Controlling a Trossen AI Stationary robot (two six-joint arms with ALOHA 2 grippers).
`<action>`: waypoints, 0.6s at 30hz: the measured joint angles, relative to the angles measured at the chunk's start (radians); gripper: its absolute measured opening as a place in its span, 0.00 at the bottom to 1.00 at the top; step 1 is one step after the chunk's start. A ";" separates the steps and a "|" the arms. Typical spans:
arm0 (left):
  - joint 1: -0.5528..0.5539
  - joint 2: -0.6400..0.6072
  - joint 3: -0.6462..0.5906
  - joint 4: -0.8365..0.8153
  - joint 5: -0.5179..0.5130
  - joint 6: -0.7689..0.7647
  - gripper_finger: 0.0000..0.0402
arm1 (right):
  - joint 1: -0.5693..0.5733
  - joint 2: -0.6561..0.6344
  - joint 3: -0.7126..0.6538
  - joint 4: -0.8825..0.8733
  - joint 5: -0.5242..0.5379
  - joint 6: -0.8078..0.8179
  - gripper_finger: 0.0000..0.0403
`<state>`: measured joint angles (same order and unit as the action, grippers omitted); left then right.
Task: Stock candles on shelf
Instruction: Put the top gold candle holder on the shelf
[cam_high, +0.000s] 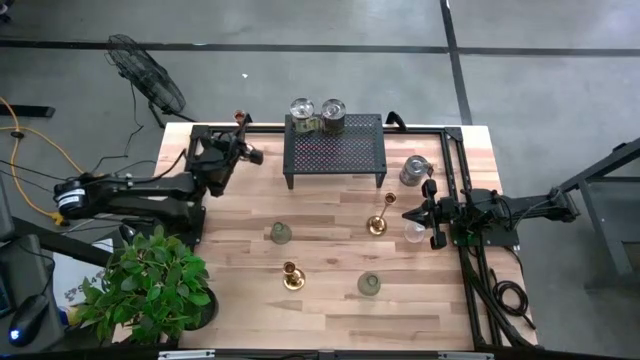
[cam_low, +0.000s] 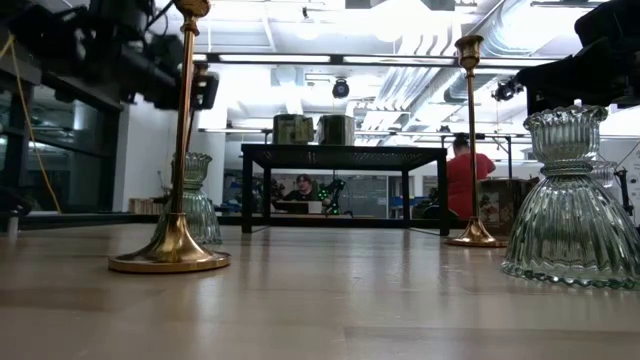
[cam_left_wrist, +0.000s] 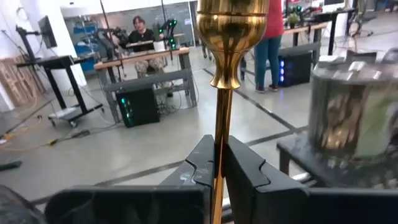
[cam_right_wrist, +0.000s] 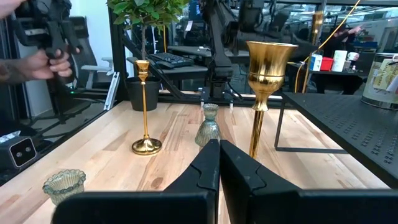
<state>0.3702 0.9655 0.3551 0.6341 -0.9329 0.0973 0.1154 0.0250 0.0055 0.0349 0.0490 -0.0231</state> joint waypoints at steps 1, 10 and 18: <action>-0.009 -0.011 0.020 -0.029 -0.001 0.002 0.03 | 0.000 0.000 0.000 0.000 0.000 0.000 0.01; -0.072 -0.061 0.221 -0.323 -0.046 0.004 0.03 | 0.000 0.000 0.000 0.000 0.000 0.000 0.01; -0.164 -0.058 0.307 -0.348 -0.011 -0.005 0.03 | 0.000 0.000 0.000 0.000 0.000 0.000 0.01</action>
<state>0.2064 0.9078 0.6622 0.2862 -0.9438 0.0925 0.1158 0.0250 0.0053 0.0349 0.0492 -0.0231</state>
